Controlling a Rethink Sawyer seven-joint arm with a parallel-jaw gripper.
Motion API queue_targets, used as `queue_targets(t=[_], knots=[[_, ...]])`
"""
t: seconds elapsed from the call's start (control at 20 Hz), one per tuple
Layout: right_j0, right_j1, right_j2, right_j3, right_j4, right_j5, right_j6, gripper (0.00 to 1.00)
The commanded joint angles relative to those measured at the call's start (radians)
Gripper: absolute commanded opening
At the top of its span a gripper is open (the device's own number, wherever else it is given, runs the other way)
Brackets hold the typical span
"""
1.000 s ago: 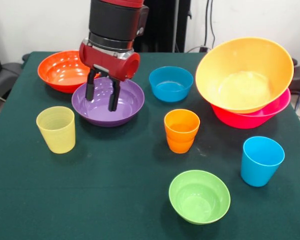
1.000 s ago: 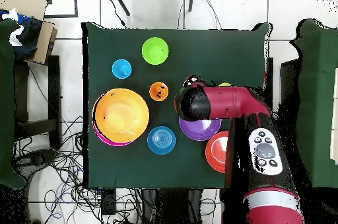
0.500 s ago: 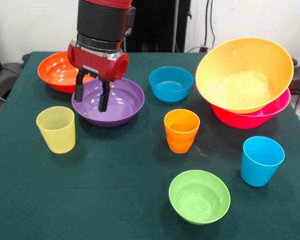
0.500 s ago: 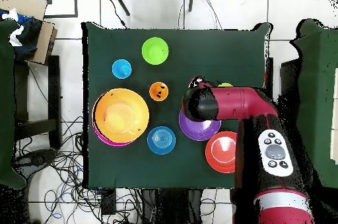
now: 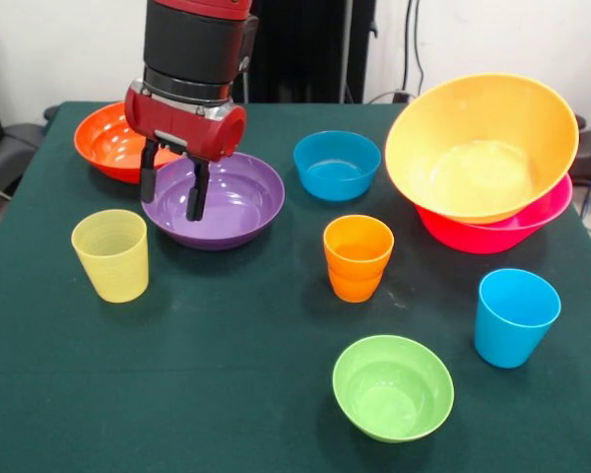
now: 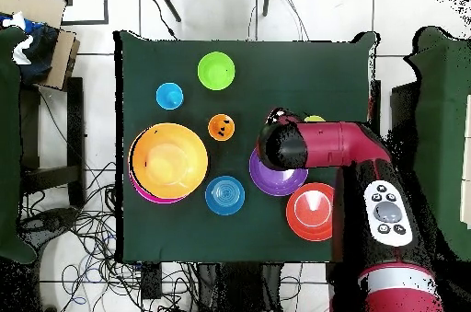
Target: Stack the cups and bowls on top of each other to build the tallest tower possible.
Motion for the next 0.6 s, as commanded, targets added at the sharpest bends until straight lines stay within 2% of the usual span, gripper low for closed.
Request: queue_targets(t=[0.05, 0.3, 0.6], knots=[[-0.066, 0.03, 0.145, 0.01, -0.071, 0.139, -0.334, 1.0], [-0.123, 0.052, 0.186, -0.017, -0.079, 0.161, -0.395, 1.0], [-0.163, 0.073, 0.21, -0.033, -0.088, 0.166, -0.425, 1.0]])
